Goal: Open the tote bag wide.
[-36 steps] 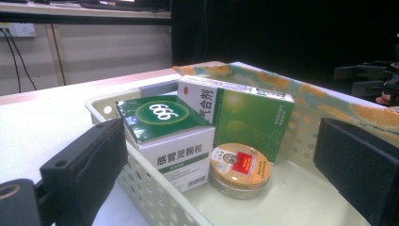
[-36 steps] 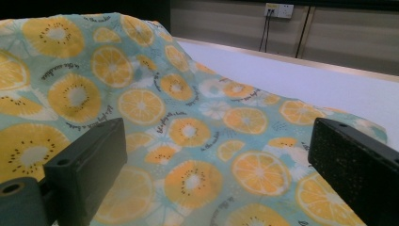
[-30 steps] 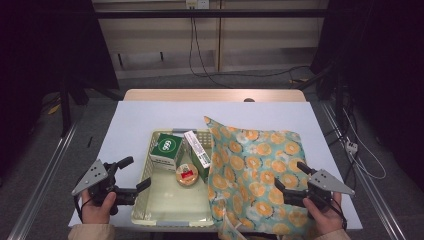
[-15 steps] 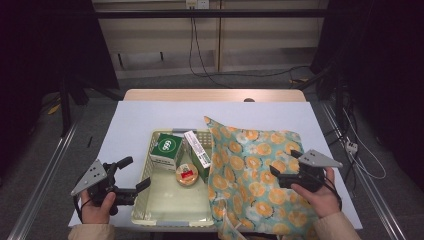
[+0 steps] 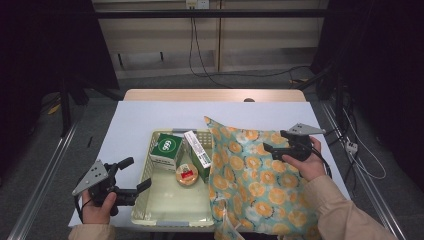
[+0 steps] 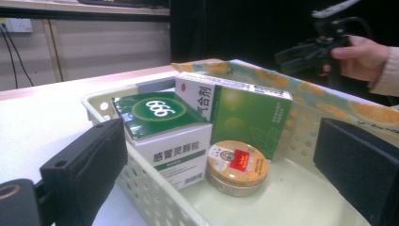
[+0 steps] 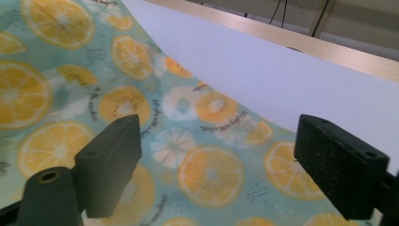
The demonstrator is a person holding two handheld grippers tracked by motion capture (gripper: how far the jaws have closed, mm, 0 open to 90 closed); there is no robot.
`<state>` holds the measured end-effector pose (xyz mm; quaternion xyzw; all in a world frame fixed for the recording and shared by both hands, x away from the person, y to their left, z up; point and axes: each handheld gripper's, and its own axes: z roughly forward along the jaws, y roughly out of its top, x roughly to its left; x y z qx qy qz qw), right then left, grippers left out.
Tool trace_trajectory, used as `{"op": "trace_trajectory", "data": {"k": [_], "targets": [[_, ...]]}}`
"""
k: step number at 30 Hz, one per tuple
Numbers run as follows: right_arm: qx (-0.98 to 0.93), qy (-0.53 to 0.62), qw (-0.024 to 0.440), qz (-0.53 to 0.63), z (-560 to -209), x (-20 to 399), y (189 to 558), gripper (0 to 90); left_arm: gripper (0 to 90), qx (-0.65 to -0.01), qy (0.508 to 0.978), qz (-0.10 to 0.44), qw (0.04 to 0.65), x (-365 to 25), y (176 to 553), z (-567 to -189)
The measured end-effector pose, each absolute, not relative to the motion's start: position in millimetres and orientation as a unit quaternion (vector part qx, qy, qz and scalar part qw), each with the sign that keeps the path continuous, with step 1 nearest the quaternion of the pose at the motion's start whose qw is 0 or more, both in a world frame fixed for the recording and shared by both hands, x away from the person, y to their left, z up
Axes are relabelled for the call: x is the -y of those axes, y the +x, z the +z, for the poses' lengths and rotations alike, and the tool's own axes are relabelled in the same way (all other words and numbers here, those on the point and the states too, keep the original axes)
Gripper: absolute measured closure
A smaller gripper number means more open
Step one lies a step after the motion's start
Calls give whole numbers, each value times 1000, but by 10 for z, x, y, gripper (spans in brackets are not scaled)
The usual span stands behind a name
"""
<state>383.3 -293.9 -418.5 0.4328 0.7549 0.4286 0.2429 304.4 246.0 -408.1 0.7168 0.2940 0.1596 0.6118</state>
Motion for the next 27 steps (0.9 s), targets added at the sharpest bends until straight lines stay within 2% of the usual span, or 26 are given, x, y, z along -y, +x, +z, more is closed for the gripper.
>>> {"op": "trace_trajectory", "data": {"k": [7, 13, 19, 27], "targets": [[-759, 447, 227, 415, -4267, 2903, 4107, 205, 32, -291, 714, 164, 615, -2487, 3015, -4041], [-774, 435, 232, 396, -4305, 2813, 4231, 232, 32, -298, 712, 161, 615, -2506, 3019, -4064], [-777, 441, 222, 390, -4366, 2824, 4347, 309, 32, -292, 717, 164, 611, -2483, 3020, -4067], [-799, 432, 218, 358, -4439, 2752, 4549, 305, 32, -295, 713, 164, 614, -2492, 3033, -4070]]}}
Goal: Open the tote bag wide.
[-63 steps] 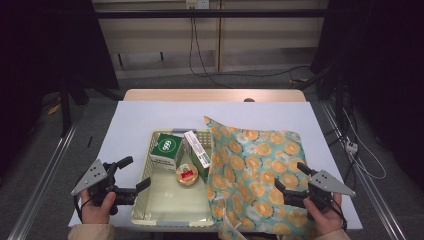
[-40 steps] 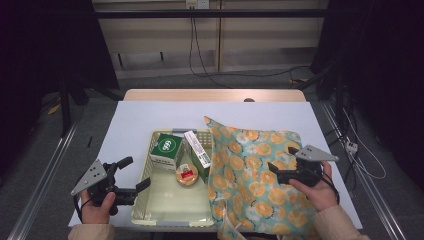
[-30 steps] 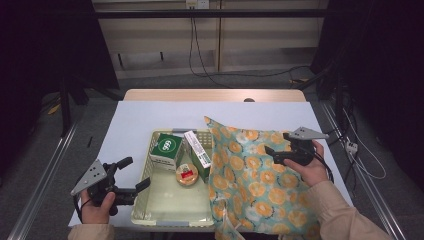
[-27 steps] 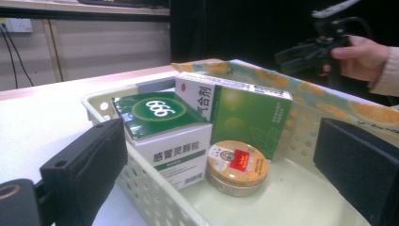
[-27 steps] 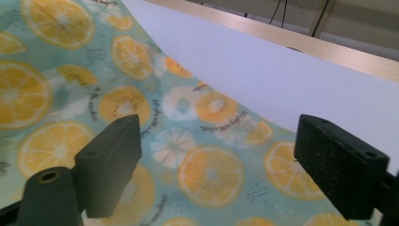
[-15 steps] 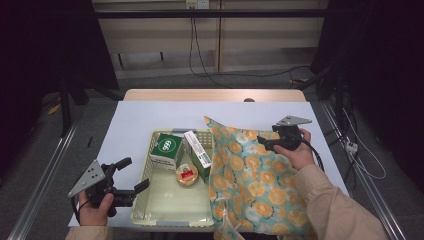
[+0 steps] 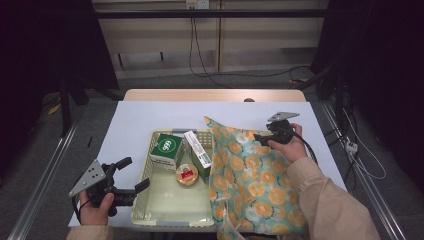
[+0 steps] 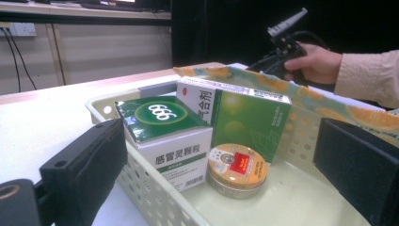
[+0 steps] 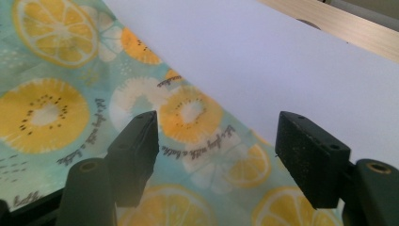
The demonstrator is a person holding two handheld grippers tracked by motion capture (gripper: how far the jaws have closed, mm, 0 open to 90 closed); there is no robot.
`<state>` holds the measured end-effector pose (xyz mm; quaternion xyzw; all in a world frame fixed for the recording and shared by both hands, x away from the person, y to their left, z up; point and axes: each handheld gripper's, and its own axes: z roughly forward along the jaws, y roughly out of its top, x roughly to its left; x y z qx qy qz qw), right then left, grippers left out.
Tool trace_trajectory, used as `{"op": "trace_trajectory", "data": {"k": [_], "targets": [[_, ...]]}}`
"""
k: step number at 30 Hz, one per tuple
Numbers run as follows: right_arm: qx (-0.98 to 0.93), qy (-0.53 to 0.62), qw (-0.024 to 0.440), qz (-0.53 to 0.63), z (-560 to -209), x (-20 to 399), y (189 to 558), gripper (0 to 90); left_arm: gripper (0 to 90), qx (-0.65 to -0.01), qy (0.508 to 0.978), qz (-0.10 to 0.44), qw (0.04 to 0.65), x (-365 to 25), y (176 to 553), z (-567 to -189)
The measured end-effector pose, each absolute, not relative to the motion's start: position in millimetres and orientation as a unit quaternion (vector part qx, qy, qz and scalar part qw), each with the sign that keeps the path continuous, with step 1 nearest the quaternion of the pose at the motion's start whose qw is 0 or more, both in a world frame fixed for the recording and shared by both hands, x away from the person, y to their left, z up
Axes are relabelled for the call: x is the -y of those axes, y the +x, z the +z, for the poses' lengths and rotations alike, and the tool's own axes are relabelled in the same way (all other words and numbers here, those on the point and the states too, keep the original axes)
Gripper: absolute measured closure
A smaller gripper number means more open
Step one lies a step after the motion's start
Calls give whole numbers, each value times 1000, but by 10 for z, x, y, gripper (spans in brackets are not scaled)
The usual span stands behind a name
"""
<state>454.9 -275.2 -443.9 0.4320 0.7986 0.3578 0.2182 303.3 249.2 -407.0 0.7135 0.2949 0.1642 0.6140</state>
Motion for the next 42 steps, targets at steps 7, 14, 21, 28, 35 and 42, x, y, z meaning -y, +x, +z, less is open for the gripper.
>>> {"op": "trace_trajectory", "data": {"k": [7, 14, 21, 28, 35, 42], "targets": [[-809, 439, 207, 333, -4564, 2715, 4816, 313, 31, -295, 718, 163, 609, -2489, 3026, -4107], [-812, 443, 170, 340, -4626, 2709, 4832, 577, 32, -294, 718, 162, 609, -2478, 3038, -4111], [-811, 440, 159, 351, -4623, 2744, 4766, 900, 32, -294, 720, 160, 607, -2442, 3025, -4106], [-797, 455, 163, 361, -4553, 2756, 4681, 900, 33, -288, 723, 158, 607, -2432, 3046, -4119], [-772, 470, 176, 390, -4346, 2900, 4683, 900, 33, -290, 719, 157, 612, -2420, 3047, -4102], [-766, 480, 203, 376, -4133, 3031, 4844, 900, 33, -288, 718, 158, 614, -2421, 3052, -4096]]}}
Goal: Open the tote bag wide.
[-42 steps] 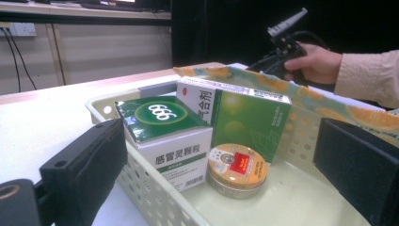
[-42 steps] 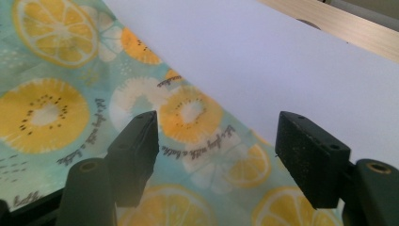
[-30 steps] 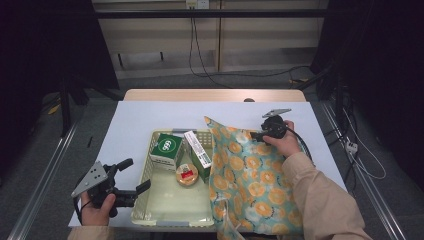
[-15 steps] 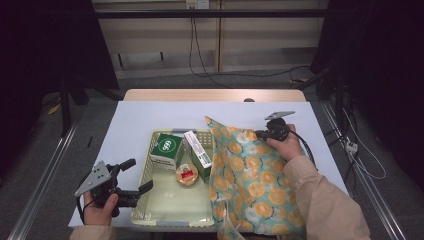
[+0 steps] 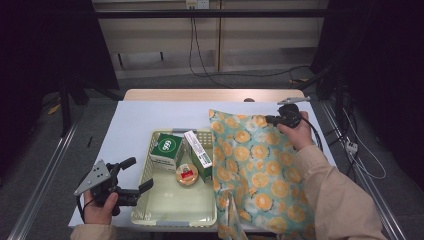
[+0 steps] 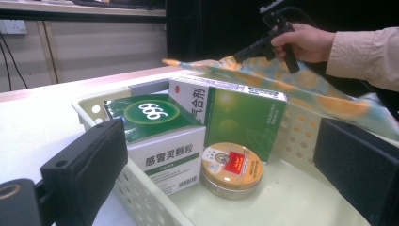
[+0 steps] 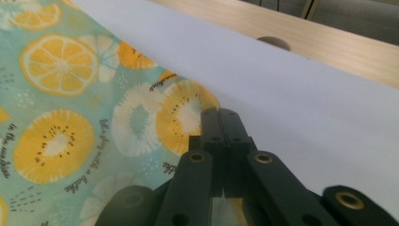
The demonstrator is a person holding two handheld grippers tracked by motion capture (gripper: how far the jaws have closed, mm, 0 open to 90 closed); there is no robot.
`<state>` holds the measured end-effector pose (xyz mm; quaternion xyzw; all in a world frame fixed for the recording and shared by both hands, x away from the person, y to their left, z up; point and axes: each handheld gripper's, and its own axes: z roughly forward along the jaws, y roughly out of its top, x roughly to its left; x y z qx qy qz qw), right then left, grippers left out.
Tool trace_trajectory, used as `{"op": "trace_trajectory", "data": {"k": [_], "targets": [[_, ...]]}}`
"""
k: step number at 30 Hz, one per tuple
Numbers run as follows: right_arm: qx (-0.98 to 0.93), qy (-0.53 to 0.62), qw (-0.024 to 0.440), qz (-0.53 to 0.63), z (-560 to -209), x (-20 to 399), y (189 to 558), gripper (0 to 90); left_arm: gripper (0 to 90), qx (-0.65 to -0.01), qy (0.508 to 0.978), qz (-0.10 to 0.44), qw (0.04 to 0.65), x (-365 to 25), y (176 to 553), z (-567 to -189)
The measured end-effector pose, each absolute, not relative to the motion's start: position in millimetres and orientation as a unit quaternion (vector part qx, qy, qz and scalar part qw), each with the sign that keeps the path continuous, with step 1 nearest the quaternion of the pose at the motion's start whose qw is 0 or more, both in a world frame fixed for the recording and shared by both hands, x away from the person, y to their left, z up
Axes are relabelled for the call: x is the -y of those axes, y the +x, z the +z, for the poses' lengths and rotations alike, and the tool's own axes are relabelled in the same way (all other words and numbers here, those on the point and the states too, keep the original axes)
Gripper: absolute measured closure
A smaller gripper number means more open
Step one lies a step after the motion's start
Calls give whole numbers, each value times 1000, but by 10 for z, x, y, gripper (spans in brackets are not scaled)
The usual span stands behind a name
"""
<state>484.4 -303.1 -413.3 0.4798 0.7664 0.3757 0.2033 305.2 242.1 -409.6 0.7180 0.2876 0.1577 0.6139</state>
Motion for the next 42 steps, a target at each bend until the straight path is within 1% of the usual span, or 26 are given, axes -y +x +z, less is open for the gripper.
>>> {"op": "trace_trajectory", "data": {"k": [4, 7, 10, 11, 12, 13, 14, 15, 17, 18, 21, 22, 24, 26, 29, 31, 32, 33, 34, 35, 38, 40, 41, 42], "targets": [[-753, 504, 214, 364, -4040, 3176, 5033, 900, 32, -293, 714, 157, 616, -2422, 3060, -4101], [-728, 531, 232, 366, -3963, 3316, 5206, 900, 32, -292, 714, 153, 618, -2416, 3079, -4108], [-701, 554, 261, 365, -3882, 3463, 5377, 900, 32, -292, 716, 151, 616, -2407, 3091, -4113], [-701, 554, 261, 365, -3882, 3463, 5377, 900, 32, -292, 716, 151, 616, -2407, 3091, -4113], [-677, 575, 270, 372, -3873, 3559, 5466, 882, 32, -292, 715, 151, 617, -2407, 3096, -4116], [-674, 578, 268, 373, -3891, 3584, 5503, 754, 32, -292, 715, 151, 617, -2407, 3096, -4116], [-673, 580, 280, 363, -3908, 3583, 5519, 594, 32, -293, 715, 150, 617, -2409, 3097, -4119], [-677, 578, 285, 355, -3924, 3565, 5516, 529, 32, -294, 714, 150, 617, -2425, 3103, -4125], [-687, 574, 273, 353, -3957, 3516, 5476, 424, 32, -296, 712, 149, 618, -2433, 3102, -4128], [-687, 574, 273, 353, -3957, 3516, 5476, 424, 32, -296, 712, 149, 619, -2442, 3104, -4131], [-714, 542, 259, 359, -3967, 3388, 5286, 334, 32, -295, 713, 148, 619, -2449, 3110, -4137], [-724, 533, 249, 360, -3965, 3349, 5226, 319, 32, -292, 715, 147, 618, -2443, 3113, -4136], [-730, 520, 238, 375, -3948, 3270, 5074, 319, 32, -292, 714, 145, 620, -2433, 3109, -4133], [-748, 497, 226, 376, -3922, 3171, 4917, 291, 33, -289, 716, 144, 619, -2432, 3112, -4133], [-756, 477, 206, 398, -3897, 3043, 4676, 287, 33, -293, 718, 139, 617, -2434, 3131, -4153], [-765, 464, 198, 401, -3906, 2954, 4511, 267, 33, -294, 715, 138, 619, -2431, 3124, -4147], [-765, 464, 198, 401, -3906, 2954, 4511, 267, 33, -291, 715, 140, 620, -2432, 3122, -4138], [-770, 458, 193, 400, -3923, 2912, 4431, 256, 32, -292, 712, 138, 623, -2424, 3113, -4130], [-782, 448, 177, 396, -3995, 2815, 4260, 251, 33, -289, 713, 140, 623, -2421, 3111, -4125], [-787, 443, 174, 394, -4025, 2784, 4204, 249, 32, -288, 714, 140, 623, -2416, 3108, -4126], [-803, 425, 151, 390, -4135, 2666, 3989, 255, 33, -284, 718, 138, 620, -2388, 3106, -4134], [-810, 413, 136, 394, -4193, 2598, 3852, 284, 33, -282, 720, 136, 620, -2372, 3108, -4138], [-810, 413, 136, 394, -4193, 2598, 3852, 284, 33, -281, 720, 136, 620, -2368, 3107, -4138], [-827, 392, 130, 382, -4248, 2530, 3716, 314, 32, -281, 720, 136, 620, -2363, 3108, -4136]]}}
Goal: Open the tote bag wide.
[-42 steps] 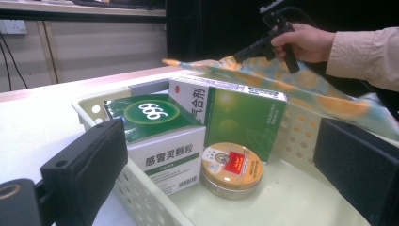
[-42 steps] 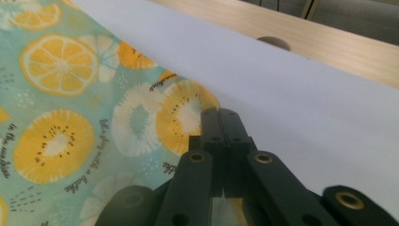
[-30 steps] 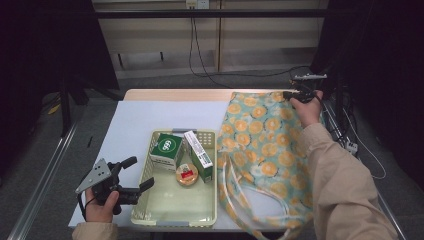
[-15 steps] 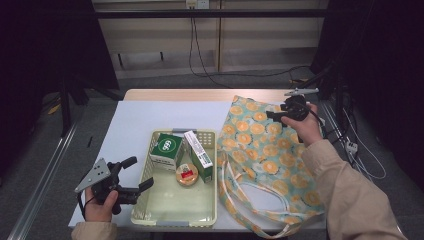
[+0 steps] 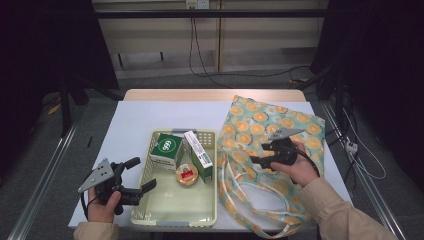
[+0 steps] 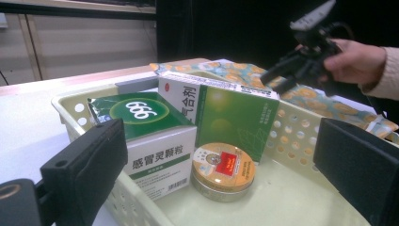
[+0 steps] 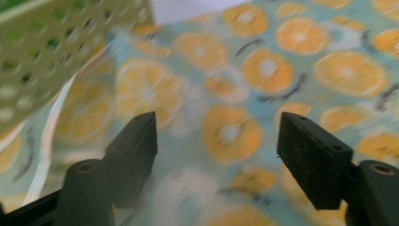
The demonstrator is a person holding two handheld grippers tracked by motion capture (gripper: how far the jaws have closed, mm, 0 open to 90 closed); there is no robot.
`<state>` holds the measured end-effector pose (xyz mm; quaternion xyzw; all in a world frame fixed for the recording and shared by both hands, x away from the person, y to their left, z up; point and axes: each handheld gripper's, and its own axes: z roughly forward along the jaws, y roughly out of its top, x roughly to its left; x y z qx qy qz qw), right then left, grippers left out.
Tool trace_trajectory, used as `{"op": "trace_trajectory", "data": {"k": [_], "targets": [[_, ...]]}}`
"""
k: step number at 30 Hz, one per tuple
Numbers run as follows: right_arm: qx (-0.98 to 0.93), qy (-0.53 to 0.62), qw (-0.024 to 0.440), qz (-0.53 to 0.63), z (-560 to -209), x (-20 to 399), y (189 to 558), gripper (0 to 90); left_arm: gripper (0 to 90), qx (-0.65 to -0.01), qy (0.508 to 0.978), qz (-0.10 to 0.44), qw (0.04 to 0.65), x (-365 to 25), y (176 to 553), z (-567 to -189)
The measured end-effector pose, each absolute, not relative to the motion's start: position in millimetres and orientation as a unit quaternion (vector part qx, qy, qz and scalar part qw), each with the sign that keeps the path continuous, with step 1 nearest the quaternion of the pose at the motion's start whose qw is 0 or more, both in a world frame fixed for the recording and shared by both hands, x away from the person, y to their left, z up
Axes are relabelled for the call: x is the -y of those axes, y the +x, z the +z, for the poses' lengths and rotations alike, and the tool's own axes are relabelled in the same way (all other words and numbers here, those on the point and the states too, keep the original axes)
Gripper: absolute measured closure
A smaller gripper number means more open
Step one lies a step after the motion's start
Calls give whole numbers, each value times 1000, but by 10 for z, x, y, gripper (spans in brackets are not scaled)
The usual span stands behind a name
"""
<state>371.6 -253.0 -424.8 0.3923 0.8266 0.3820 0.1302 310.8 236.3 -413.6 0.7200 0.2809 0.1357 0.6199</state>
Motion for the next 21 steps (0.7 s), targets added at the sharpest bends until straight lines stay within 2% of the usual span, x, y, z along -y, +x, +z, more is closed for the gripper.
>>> {"op": "trace_trajectory", "data": {"k": [7, 15, 17, 18, 19, 20, 21], "targets": [[-845, 362, 105, 379, -4379, 2382, 3433, 382, 33, -276, 723, 135, 619, -2340, 3103, -4128], [-868, 326, 122, 355, -4563, 2221, 3331, 402, 33, -276, 724, 135, 617, -2320, 3101, -4130], [-863, 328, 124, 365, -4566, 2208, 3340, 600, 33, -276, 725, 136, 616, -2318, 3101, -4129], [-863, 328, 124, 365, -4566, 2208, 3340, 600, 33, -274, 726, 137, 616, -2320, 3105, -4129], [-864, 322, 137, 361, -4563, 2197, 3361, 754, 33, -275, 726, 136, 615, -2316, 3102, -4129], [-864, 324, 130, 363, -4565, 2191, 3381, 775, 33, -273, 727, 138, 615, -2318, 3102, -4127], [-863, 327, 127, 363, -4561, 2191, 3404, 848, 33, -274, 726, 137, 616, -2315, 3099, -4125]]}}
